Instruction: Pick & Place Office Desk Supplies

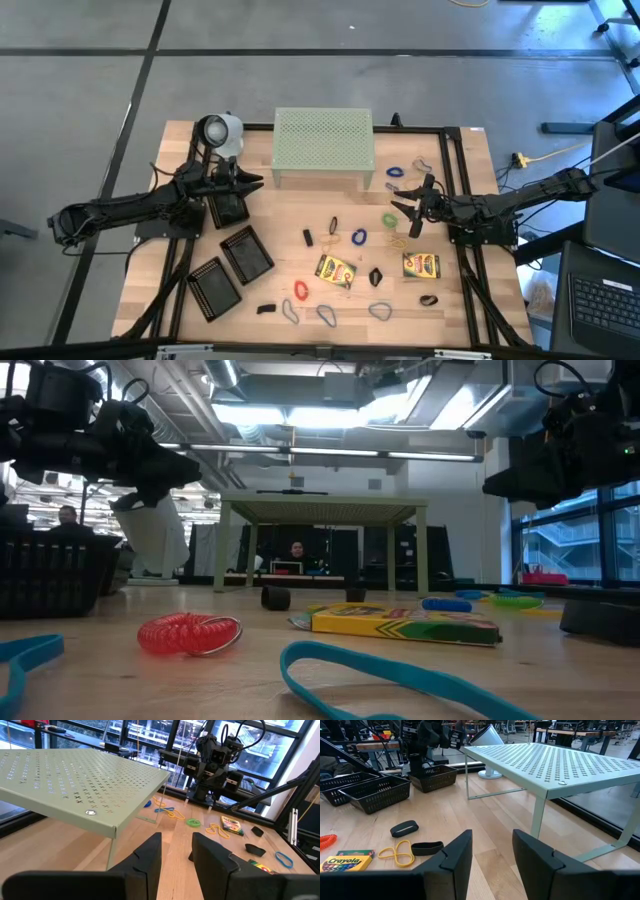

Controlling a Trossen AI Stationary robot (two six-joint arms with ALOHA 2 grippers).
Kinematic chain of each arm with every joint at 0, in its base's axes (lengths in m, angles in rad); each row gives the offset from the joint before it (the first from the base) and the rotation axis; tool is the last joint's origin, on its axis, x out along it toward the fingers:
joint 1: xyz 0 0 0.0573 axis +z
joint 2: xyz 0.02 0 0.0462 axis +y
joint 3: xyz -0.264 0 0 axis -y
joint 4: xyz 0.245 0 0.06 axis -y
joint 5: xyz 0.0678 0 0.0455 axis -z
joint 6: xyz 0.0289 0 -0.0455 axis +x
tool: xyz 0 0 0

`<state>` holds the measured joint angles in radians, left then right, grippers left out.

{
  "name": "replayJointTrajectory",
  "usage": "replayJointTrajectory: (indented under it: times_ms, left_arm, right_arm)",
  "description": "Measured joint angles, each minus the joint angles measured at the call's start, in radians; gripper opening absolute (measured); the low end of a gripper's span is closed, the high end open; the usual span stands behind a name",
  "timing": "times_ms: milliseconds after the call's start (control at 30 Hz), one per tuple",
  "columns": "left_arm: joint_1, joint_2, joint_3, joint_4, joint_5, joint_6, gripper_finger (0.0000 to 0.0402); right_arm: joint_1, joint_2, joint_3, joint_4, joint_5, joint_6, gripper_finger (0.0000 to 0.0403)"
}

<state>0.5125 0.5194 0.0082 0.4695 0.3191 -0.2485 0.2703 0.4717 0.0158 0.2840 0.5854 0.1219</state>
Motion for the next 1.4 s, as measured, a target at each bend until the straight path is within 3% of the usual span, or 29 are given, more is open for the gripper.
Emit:
replayJointTrajectory:
  times_ms: [367,600,1100,1400]
  left_arm:
    - [0.000,0.000,0.000,0.000,0.000,0.000,0.0102]
    - [0.000,0.000,0.000,0.000,0.000,0.000,0.0102]
    - [0.000,0.000,0.000,0.000,0.000,0.000,0.0102]
    - [0.000,0.000,0.000,0.010,-0.013,0.000,0.0102]
  right_arm:
    - [0.000,0.000,0.000,0.001,0.001,0.002,0.0143]
    - [0.000,0.000,0.000,0.088,0.001,0.276,0.0143]
    - [0.000,0.000,0.000,0.136,0.002,0.347,0.0143]
    - [-0.002,0.000,0.000,0.140,0.099,0.451,0.0143]
